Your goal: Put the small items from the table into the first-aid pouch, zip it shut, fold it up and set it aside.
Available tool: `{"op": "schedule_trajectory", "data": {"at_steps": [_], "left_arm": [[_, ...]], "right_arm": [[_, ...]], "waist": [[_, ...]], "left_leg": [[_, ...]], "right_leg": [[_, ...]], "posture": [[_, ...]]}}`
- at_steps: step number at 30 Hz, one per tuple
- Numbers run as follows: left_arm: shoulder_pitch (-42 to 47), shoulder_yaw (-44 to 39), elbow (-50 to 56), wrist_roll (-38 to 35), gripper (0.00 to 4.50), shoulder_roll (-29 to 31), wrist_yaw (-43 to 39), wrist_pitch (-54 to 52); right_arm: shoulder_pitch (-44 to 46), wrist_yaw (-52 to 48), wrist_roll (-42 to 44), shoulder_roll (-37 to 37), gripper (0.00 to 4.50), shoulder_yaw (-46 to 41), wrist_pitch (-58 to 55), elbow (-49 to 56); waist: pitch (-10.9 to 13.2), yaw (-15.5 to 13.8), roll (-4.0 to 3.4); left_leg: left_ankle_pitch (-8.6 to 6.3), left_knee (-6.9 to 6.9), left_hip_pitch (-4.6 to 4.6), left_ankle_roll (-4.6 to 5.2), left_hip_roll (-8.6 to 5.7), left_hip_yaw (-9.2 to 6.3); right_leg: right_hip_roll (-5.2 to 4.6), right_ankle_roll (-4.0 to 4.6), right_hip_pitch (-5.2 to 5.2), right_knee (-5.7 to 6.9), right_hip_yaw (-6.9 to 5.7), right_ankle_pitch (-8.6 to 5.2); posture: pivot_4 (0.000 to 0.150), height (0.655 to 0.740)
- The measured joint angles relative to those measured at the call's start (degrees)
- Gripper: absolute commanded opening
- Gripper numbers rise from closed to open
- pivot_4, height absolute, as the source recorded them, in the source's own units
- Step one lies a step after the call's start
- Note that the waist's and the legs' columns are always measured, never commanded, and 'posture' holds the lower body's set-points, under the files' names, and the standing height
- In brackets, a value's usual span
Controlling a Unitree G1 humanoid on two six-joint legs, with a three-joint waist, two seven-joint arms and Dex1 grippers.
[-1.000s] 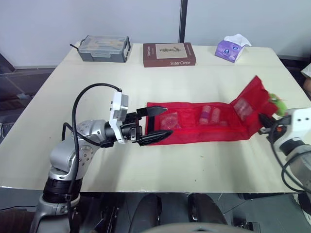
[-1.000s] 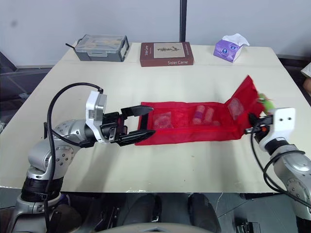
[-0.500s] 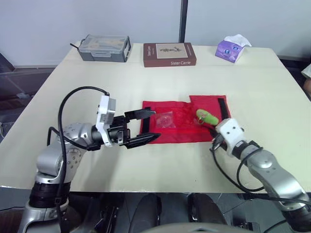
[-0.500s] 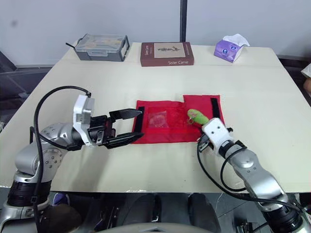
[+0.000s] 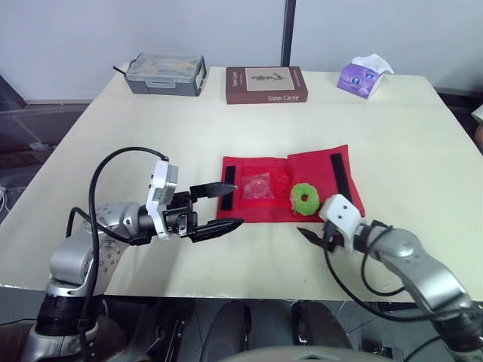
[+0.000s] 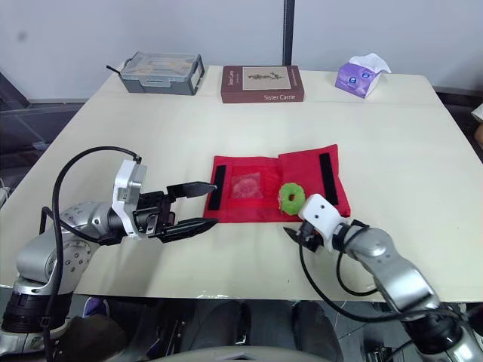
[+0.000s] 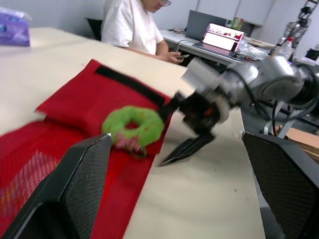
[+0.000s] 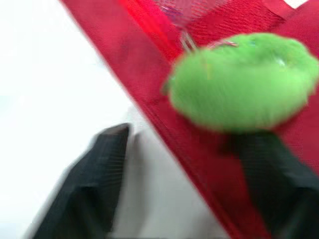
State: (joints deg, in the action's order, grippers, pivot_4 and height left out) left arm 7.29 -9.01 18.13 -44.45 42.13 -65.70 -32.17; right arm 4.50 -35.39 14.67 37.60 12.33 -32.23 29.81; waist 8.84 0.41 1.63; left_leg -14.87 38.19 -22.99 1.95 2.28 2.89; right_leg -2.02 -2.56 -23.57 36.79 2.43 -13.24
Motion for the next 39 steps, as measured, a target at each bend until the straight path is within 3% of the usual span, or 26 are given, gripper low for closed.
{"op": "schedule_trajectory", "data": {"at_steps": [5, 10, 16, 20, 26, 30, 34, 39], "left_arm": [[-3.7, -0.2, -0.2, -2.7, 4.50, 0.5, 2.4, -6.0], [-6.8, -3.3, 1.4, -11.8, 4.50, 0.0, 11.4, -17.9], [-10.1, -6.7, 1.5, -24.8, 4.50, -4.5, 32.4, -32.3], [-11.0, -8.0, 1.3, -34.2, 4.50, -7.3, 45.2, -35.7], [-10.1, -7.5, -0.1, -51.3, 4.50, -13.5, 70.8, -30.1], [-7.9, -4.4, -0.2, -57.8, 4.50, -19.4, 84.7, -22.1], [-5.7, -2.1, -0.1, -60.5, 4.50, -23.1, 93.0, -16.0], [-3.4, -1.8, -1.7, -59.9, 4.50, -24.7, 95.0, -12.1]], "right_arm": [[-3.7, -6.5, 11.9, 3.0, 4.43, -11.3, -1.8, 7.5], [-5.3, -9.2, 24.4, 5.2, 4.43, -20.8, -4.7, 14.9], [-6.9, -13.0, 32.6, 11.5, 4.43, -33.2, -5.0, 17.6], [-7.4, -15.9, 36.5, 15.3, 4.43, -39.7, -5.0, 17.6], [-9.2, -20.2, 37.5, 18.7, 4.43, -46.0, -4.4, 16.3], [-10.0, -20.5, 37.2, 18.7, 4.43, -46.1, -3.8, 16.1], [-10.2, -20.1, 37.2, 18.7, 4.43, -46.1, -3.7, 16.1], [-10.3, -19.1, 36.9, 18.7, 4.43, -46.0, -3.6, 16.2]], "waist": [[0.0, 0.4, 0.02], [0.1, 0.3, 0.05], [0.1, 0.2, 0.10], [0.1, 0.1, 0.12], [0.0, -0.2, 0.17], [0.0, -0.6, 0.10], [0.0, -1.2, 0.12], [0.0, -1.2, 0.12]], "left_leg": [[0.00, 0.00, 0.06, 0.00, 0.10, -0.01], [0.00, 0.00, 0.08, -0.01, 0.26, -0.10], [0.00, 0.07, 0.08, -0.01, 0.10, -0.07], [0.00, 0.06, 0.07, -0.01, 0.12, -0.14], [0.00, 0.06, 0.08, -0.01, 0.09, -0.12], [0.00, 0.08, 0.09, -0.01, -0.05, -0.09], [0.00, 0.09, 0.10, -0.01, -0.09, -0.09], [0.00, 0.10, 0.10, -0.01, -0.15, -0.09]], "right_leg": [[0.02, -0.07, 0.01, 0.06, -0.02, -0.03], [0.11, -0.07, 0.02, 0.07, -0.13, -0.03], [-0.08, -0.08, 0.04, 0.04, -0.11, -0.03], [-0.12, -0.07, 0.11, 0.05, -0.14, -0.02], [-0.34, 0.17, 0.14, 0.05, -0.12, 0.12], [-0.24, 0.19, 0.17, 0.05, -0.10, 0.13], [-0.17, 0.21, 0.21, 0.02, -0.10, 0.13], [-0.11, 0.21, 0.22, 0.00, -0.10, 0.13]], "posture": [[0.150, 0.7400], [0.150, 0.7400], [0.150, 0.7400], [0.150, 0.7400], [0.150, 0.7400], [0.150, 0.7400], [0.150, 0.7400], [0.150, 0.7400]]}}
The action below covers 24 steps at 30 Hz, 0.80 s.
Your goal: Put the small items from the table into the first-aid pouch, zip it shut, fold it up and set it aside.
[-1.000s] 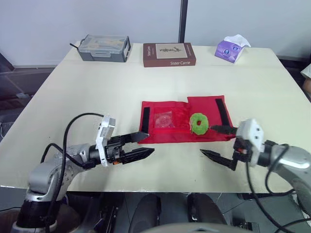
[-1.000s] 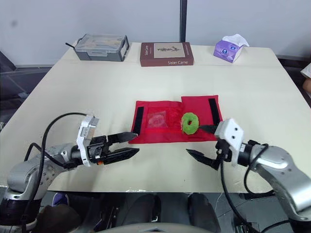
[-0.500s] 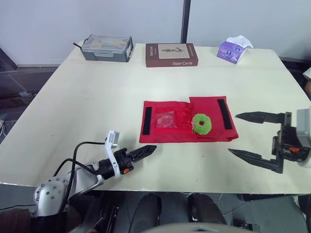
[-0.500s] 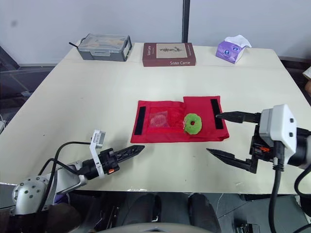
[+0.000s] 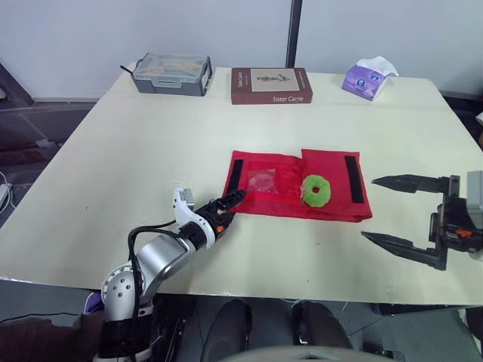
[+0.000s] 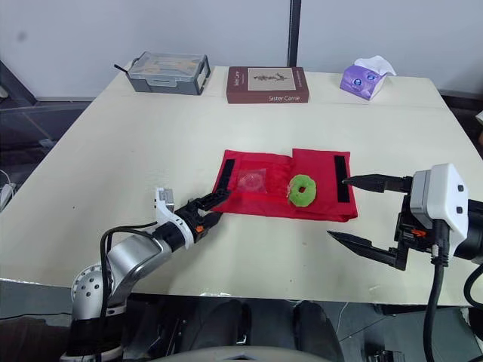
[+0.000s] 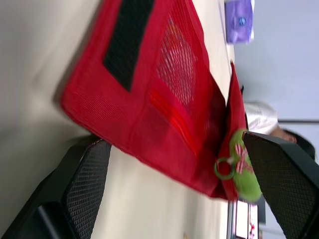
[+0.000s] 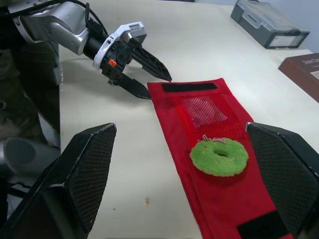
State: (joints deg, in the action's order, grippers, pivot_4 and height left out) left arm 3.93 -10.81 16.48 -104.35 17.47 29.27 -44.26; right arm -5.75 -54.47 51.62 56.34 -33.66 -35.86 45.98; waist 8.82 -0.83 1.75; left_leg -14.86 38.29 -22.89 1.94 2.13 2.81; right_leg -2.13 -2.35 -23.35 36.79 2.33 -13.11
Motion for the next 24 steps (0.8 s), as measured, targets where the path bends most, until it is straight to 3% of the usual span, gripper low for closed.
{"op": "schedule_trajectory", "data": {"at_steps": [11, 14, 17, 18, 19, 21, 23, 24], "left_arm": [[7.3, 0.1, -5.5, 4.3, 4.50, -6.1, 1.0, 6.0], [9.0, 0.3, -8.6, 5.8, 3.60, -7.3, 1.0, 5.9], [10.8, 0.3, -11.8, 8.1, 2.17, -8.3, 0.4, 5.9], [11.4, 0.3, -13.2, 9.1, 2.00, -8.5, -0.4, 5.9], [11.9, 0.3, -14.3, 10.3, 1.37, -8.5, -1.6, 5.8], [12.7, 0.0, -15.8, 12.5, 0.61, -8.4, -5.1, 5.7], [13.3, -0.3, -16.9, 14.9, 0.11, -6.7, -11.2, 4.3], [13.3, -0.4, -17.2, 15.5, 0.11, -5.9, -13.2, 3.8]], "right_arm": [[1.4, 3.3, -1.0, -0.3, 4.43, 1.8, 0.3, -0.3], [3.0, 5.3, -1.8, -1.1, 4.50, 2.9, 0.7, -1.1], [3.7, 6.7, -2.1, -1.5, 4.50, 4.0, 0.7, -1.1], [3.8, 7.3, -2.3, -1.6, 4.50, 4.2, 0.7, -1.1], [3.9, 7.7, -2.5, -1.6, 4.50, 4.6, 0.7, -1.1], [4.4, 9.3, -2.7, -2.1, 4.50, 5.6, 0.6, -1.2], [5.0, 11.1, -2.9, -2.3, 4.50, 7.2, -0.1, -1.4], [5.1, 11.6, -3.2, -2.4, 4.50, 7.7, -0.2, -1.7]], "waist": [[0.0, 0.0, 0.02], [0.0, 0.0, 0.03], [0.0, 0.0, 0.03], [0.0, 0.0, 0.03], [0.0, 0.0, 0.03], [0.0, 0.0, 0.03], [0.0, 0.1, 0.00], [0.0, 0.2, 0.00]], "left_leg": [[0.00, 0.02, -0.03, 0.00, -0.07, -0.04], [0.00, 0.03, -0.02, 0.00, -0.11, -0.05], [0.00, 0.02, -0.04, 0.00, -0.12, -0.07], [0.00, 0.02, -0.04, 0.00, -0.12, -0.07], [0.00, 0.02, -0.05, 0.00, -0.12, -0.07], [0.00, 0.02, -0.03, 0.00, -0.13, -0.07], [0.00, 0.02, 0.00, -0.01, -0.11, -0.06], [0.00, 0.02, 0.01, -0.01, -0.09, -0.06]], "right_leg": [[0.09, 0.00, 0.03, -0.04, 0.00, 0.00], [0.12, 0.00, 0.05, -0.04, 0.00, 0.00], [0.13, 0.00, 0.05, -0.06, -0.01, 0.00], [0.12, 0.00, 0.05, -0.06, -0.01, 0.00], [0.13, 0.00, 0.05, -0.06, -0.02, 0.00], [0.13, 0.00, 0.05, -0.05, -0.02, 0.00], [0.15, 0.00, 0.06, -0.05, -0.03, 0.00], [0.16, 0.00, 0.06, -0.05, -0.02, 0.00]], "posture": [[0.150, 0.7400], [0.150, 0.7400], [0.150, 0.7400], [0.150, 0.7400], [0.150, 0.7400], [0.150, 0.7400], [0.150, 0.7400], [0.150, 0.7400]]}}
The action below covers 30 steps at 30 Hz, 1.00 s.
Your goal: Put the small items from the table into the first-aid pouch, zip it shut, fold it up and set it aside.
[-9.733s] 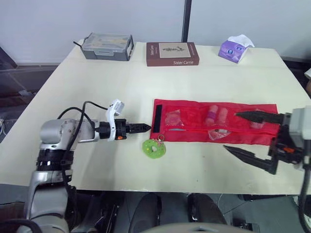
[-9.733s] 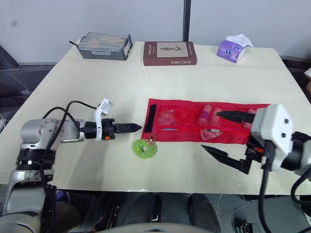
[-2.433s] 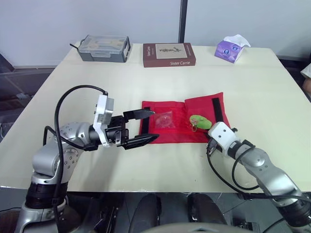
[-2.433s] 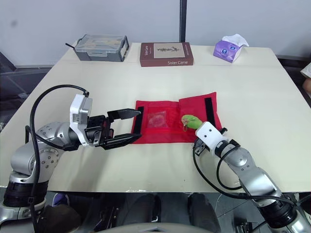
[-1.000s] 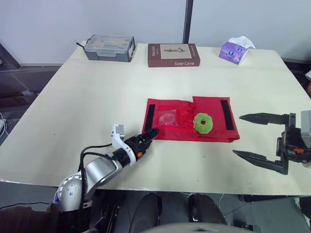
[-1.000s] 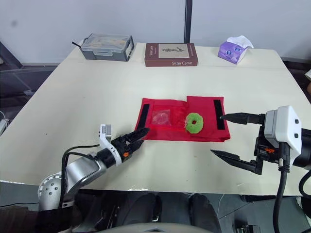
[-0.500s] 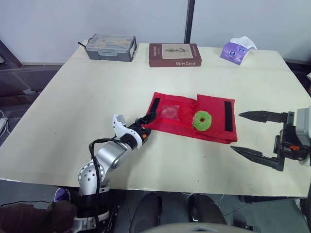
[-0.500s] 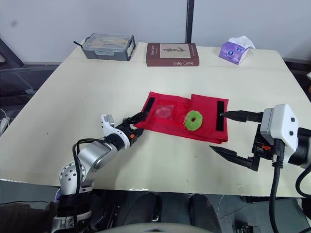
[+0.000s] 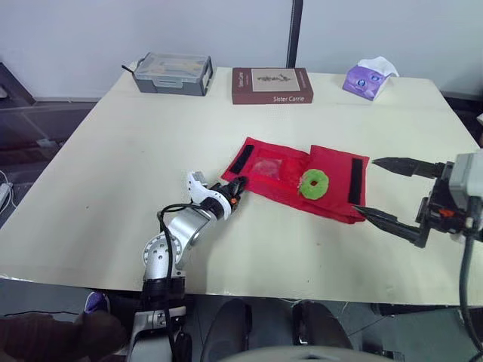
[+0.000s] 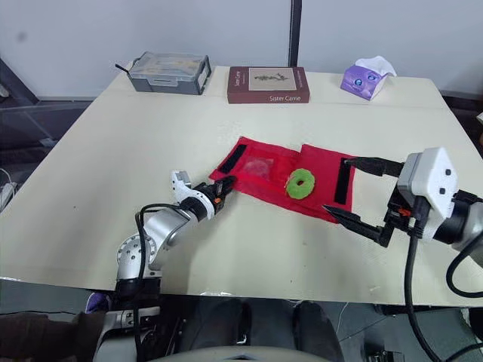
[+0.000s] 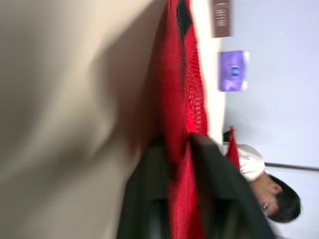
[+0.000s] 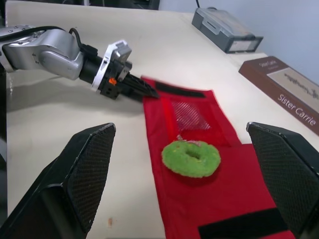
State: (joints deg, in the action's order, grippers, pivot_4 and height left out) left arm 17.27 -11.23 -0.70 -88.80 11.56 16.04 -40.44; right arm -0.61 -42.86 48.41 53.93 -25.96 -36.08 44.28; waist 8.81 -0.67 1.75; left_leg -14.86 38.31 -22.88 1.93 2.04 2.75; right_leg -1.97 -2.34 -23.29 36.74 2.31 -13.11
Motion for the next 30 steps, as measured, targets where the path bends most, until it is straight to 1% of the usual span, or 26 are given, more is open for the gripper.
{"op": "schedule_trajectory", "data": {"at_steps": [1, 2, 3, 4, 6, 8, 9, 10, 12, 14, 15, 17, 19, 20, 22, 23, 25, 30], "left_arm": [[-0.1, -0.2, -0.9, 1.6, 0.11, 2.0, -3.5, -0.8], [-0.1, -0.4, -1.1, 2.0, 0.11, 2.5, -4.5, -1.1], [-0.2, -0.8, -1.6, 2.9, 0.11, 4.3, -7.0, -1.8], [-0.3, -1.9, -2.5, 3.9, 0.02, 6.5, -9.4, -2.8], [-0.5, -3.0, -3.0, 4.7, 0.00, 8.8, -11.8, -3.4], [-0.6, -4.4, -2.9, 6.6, 0.00, 12.3, -16.2, -4.3], [-0.5, -4.9, -2.7, 7.8, 0.00, 14.4, -18.7, -4.7], [-0.3, -5.2, -2.5, 8.3, 0.00, 15.2, -19.7, -4.8], [0.4, -6.0, -1.9, 11.2, 0.00, 17.7, -23.9, -4.9], [0.8, -6.1, -0.9, 13.4, 0.00, 18.7, -26.7, -4.9], [0.9, -6.1, -0.6, 13.9, 0.00, 18.8, -27.5, -4.9], [3.6, -1.5, 0.9, 22.0, 0.00, 23.0, -32.9, -4.6], [5.6, -0.1, 2.5, 25.0, 0.00, 23.7, -34.8, -4.2], [8.5, 2.7, 3.7, 29.4, 0.00, 24.4, -36.5, -3.6], [10.6, 4.7, 4.7, 32.5, 0.00, 24.4, -37.8, -3.0], [12.9, 7.7, 4.8, 36.9, 0.00, 24.5, -39.5, -2.3], [14.3, 10.1, 5.6, 40.0, 0.00, 24.5, -41.1, -1.6], [17.5, 17.5, 8.6, 49.8, 0.00, 24.3, -49.1, 2.6]], "right_arm": [[0.3, 0.9, -0.2, -0.4, 4.50, 1.0, -0.3, -0.7], [0.4, 1.1, -0.2, -0.6, 4.50, 1.2, -0.5, -1.0], [1.0, 1.6, -0.3, -0.8, 4.50, 2.0, -0.8, -1.6], [1.4, 2.0, -0.4, -1.1, 4.25, 2.9, -1.0, -2.2], [2.1, 2.5, -0.5, -2.0, 3.72, 4.1, -1.2, -3.0], [3.2, 3.3, -0.8, -3.2, 2.74, 6.4, -1.3, -4.5], [3.8, 3.5, -1.2, -3.7, 2.13, 7.8, -1.3, -5.3], [3.9, 3.5, -1.4, -3.9, 1.82, 8.3, -1.3, -5.6], [4.9, 3.5, -2.7, -4.8, 0.75, 10.7, -1.3, -6.8], [5.6, 3.5, -3.3, -4.9, 0.03, 11.9, -1.2, -7.3], [5.7, 3.5, -3.4, -4.9, 0.03, 12.0, -1.2, -7.3], [6.0, 3.2, -5.8, -5.0, 0.03, 13.5, -0.8, -7.6], [5.9, 3.0, -6.8, -5.0, 0.03, 14.4, -0.7, -7.9], [5.9, 3.1, -7.7, -5.0, 0.03, 14.4, -0.7, -8.3], [5.9, 3.2, -7.8, -5.0, 0.03, 14.4, -0.7, -8.3], [5.7, 3.4, -8.3, -5.0, 0.03, 14.3, -0.7, -8.3], [5.5, 3.5, -8.9, -5.0, 0.03, 14.4, -0.8, -8.1], [2.9, 5.6, -10.2, -5.8, 0.03, 14.4, -1.3, -6.5]], "waist": [[0.0, 0.1, 0.00], [0.0, 0.3, 0.00], [0.0, 0.5, 0.01], [0.0, 0.7, 0.02], [0.0, 1.1, 0.01], [0.1, 1.4, 0.04], [0.1, 1.4, 0.05], [0.1, 1.4, 0.04], [0.1, 1.3, 0.04], [0.1, 1.2, 0.03], [0.1, 1.1, 0.03], [0.2, 0.8, 0.23], [0.2, 0.6, 0.20], [0.2, 0.4, 0.20], [0.2, 0.3, 0.20], [0.2, 0.1, 0.20], [0.2, 0.1, 0.20], [0.2, 0.0, 0.20]], "left_leg": [[0.00, -0.01, 0.01, 0.00, 0.03, 0.01], [0.00, -0.02, 0.01, 0.00, 0.05, 0.01], [0.00, -0.03, 0.00, 0.00, 0.07, 0.01], [0.00, -0.04, -0.01, 0.00, 0.09, 0.00], [0.00, -0.06, -0.02, 0.00, 0.11, -0.01], [0.00, -0.07, -0.05, 0.00, 0.13, 0.00], [0.00, -0.07, -0.07, 0.00, 0.13, 0.03], [0.00, -0.07, -0.08, 0.00, 0.13, 0.03], [0.00, -0.08, -0.10, 0.00, 0.15, 0.05], [0.00, -0.08, -0.14, 0.00, 0.15, 0.04], [0.00, -0.08, -0.14, 0.00, 0.15, 0.03], [0.00, -0.08, -0.18, -0.01, 0.11, -0.02], [0.00, -0.08, -0.17, -0.01, 0.13, 0.01], [0.00, -0.08, -0.19, -0.01, 0.12, 0.01], [0.00, -0.08, -0.18, 0.00, 0.12, 0.05], [0.00, -0.09, -0.19, 0.00, 0.10, 0.04], [0.00, -0.13, -0.19, 0.00, 0.10, 0.04], [0.00, -0.17, -0.25, 0.00, 0.10, 0.03]], "right_leg": [[0.02, 0.00, -0.01, 0.00, 0.01, 0.00], [0.05, 0.00, -0.02, 0.00, 0.01, 0.00], [0.07, 0.00, -0.04, 0.01, 0.01, 0.00], [0.09, 0.01, -0.05, 0.01, 0.00, 0.00], [0.08, 0.01, -0.08, 0.01, 0.00, 0.00], [0.06, 0.01, -0.11, 0.02, 0.00, 0.00], [0.05, 0.01, -0.15, 0.02, 0.01, 0.00], [0.03, 0.00, -0.15, 0.02, 0.01, 0.00], [-0.03, 0.00, -0.16, 0.01, 0.01, 0.00], [-0.08, 0.00, -0.16, -0.02, 0.01, 0.00], [-0.11, 0.00, -0.16, -0.02, 0.01, 0.00], [-0.07, 0.00, -0.17, -0.02, -0.07, -0.01], [-0.12, 0.00, -0.17, -0.03, -0.03, -0.01], [-0.12, 0.00, -0.17, -0.03, -0.02, 0.00], [-0.11, 0.00, -0.17, -0.05, 0.01, 0.00], [-0.09, 0.00, -0.17, -0.05, 0.00, 0.00], [-0.08, 0.00, -0.18, -0.06, 0.00, -0.01], [-0.01, 0.00, -0.26, -0.07, 0.00, -0.01]], "posture": [[0.150, 0.7400], [0.150, 0.7400], [0.150, 0.7400], [0.150, 0.7400], [0.150, 0.7400], [0.150, 0.7400], [0.150, 0.7400], [0.150, 0.7400], [0.150, 0.7400], [0.150, 0.7400], [0.150, 0.7400], [0.150, 0.7400], [0.150, 0.7400], [0.150, 0.7400], [0.150, 0.7400], [0.150, 0.7400], [0.150, 0.7400], [0.150, 0.7400]]}}
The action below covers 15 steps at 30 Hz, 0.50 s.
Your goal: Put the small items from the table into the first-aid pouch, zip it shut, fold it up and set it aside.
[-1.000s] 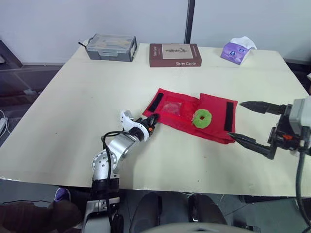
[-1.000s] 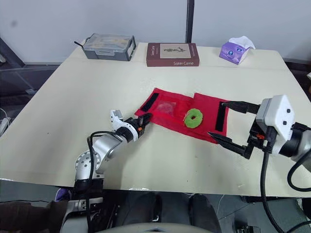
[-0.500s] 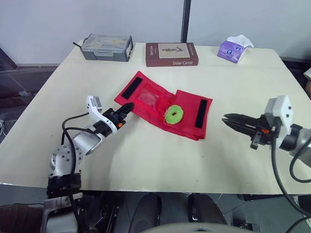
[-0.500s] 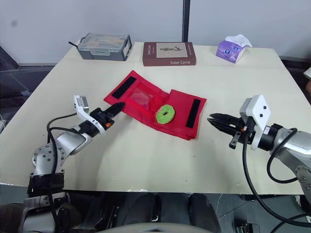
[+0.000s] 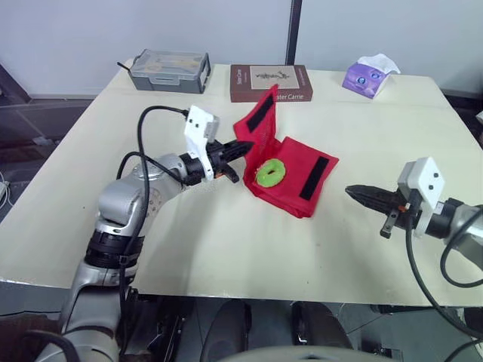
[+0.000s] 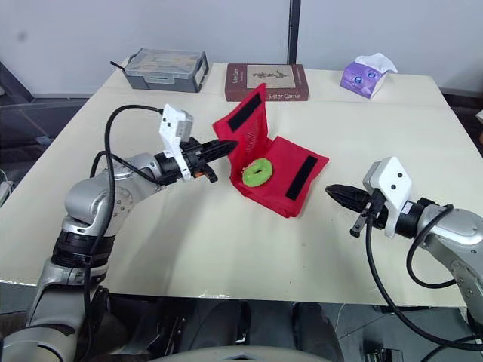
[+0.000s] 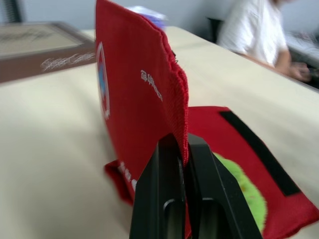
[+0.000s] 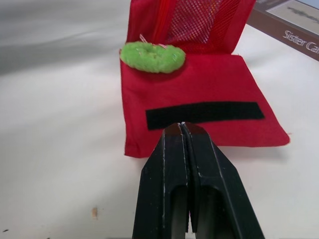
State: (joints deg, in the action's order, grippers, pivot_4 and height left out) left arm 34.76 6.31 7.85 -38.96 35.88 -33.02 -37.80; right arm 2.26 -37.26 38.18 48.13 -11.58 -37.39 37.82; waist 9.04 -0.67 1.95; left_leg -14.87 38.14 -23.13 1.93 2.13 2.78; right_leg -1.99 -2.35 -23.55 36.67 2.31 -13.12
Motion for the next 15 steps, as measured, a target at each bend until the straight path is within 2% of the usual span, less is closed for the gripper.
{"op": "schedule_trajectory", "data": {"at_steps": [6, 15], "left_arm": [[3.0, 6.4, -1.5, 9.9, 0.00, -0.8, -8.6, 6.8], [7.6, 14.5, -11.2, 23.1, 0.00, -5.1, -20.1, 19.4]], "right_arm": [[-2.0, 2.4, -1.4, -1.4, 0.03, 0.0, -0.5, 2.0], [-8.6, 5.9, -1.7, -2.5, 0.03, -2.7, -2.6, 6.7]], "waist": [[0.0, 0.0, 0.00], [0.0, -0.2, -0.03]], "left_leg": [[0.00, 0.07, -0.01, 0.00, -0.01, 0.00], [0.00, 0.20, -0.35, 0.02, -0.06, -0.06]], "right_leg": [[0.01, -0.05, 0.00, 0.01, 0.00, -0.02], [0.06, -0.05, -0.05, -0.03, -0.16, -0.02]], "posture": [[0.150, 0.7400], [0.150, 0.7400]]}}
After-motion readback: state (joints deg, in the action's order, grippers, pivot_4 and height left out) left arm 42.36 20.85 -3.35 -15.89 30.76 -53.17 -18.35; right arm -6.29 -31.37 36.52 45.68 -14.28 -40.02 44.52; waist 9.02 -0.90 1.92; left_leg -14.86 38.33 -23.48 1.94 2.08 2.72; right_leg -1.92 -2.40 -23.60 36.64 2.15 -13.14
